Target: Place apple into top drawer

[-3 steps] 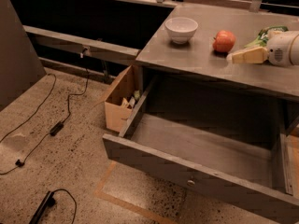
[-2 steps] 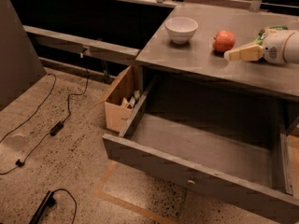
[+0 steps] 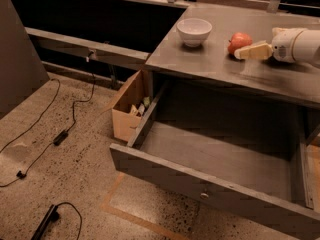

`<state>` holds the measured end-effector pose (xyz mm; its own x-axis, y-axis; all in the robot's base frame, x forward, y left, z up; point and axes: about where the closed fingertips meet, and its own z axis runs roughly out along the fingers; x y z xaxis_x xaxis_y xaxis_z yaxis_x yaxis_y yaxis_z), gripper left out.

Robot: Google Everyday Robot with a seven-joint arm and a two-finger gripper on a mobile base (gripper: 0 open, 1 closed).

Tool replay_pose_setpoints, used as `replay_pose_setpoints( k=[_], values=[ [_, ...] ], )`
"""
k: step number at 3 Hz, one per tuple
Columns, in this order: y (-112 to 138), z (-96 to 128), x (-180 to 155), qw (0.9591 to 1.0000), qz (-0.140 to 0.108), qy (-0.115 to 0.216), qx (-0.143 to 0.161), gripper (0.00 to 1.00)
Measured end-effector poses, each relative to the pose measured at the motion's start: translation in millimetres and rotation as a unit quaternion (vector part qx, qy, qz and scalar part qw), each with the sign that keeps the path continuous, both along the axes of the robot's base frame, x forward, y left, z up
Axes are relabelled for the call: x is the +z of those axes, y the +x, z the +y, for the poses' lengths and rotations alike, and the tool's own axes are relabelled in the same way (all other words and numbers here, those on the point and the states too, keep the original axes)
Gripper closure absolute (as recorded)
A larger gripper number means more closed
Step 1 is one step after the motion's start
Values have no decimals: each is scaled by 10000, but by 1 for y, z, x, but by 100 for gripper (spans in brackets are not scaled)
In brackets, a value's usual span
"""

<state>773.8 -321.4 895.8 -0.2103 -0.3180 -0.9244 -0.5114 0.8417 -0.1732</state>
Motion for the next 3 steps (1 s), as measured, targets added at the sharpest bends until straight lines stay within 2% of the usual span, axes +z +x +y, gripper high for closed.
replay_pose_setpoints(
  k=[3],
  values=[
    [24, 29, -20, 9991, 101, 41, 417, 11]
  ],
)
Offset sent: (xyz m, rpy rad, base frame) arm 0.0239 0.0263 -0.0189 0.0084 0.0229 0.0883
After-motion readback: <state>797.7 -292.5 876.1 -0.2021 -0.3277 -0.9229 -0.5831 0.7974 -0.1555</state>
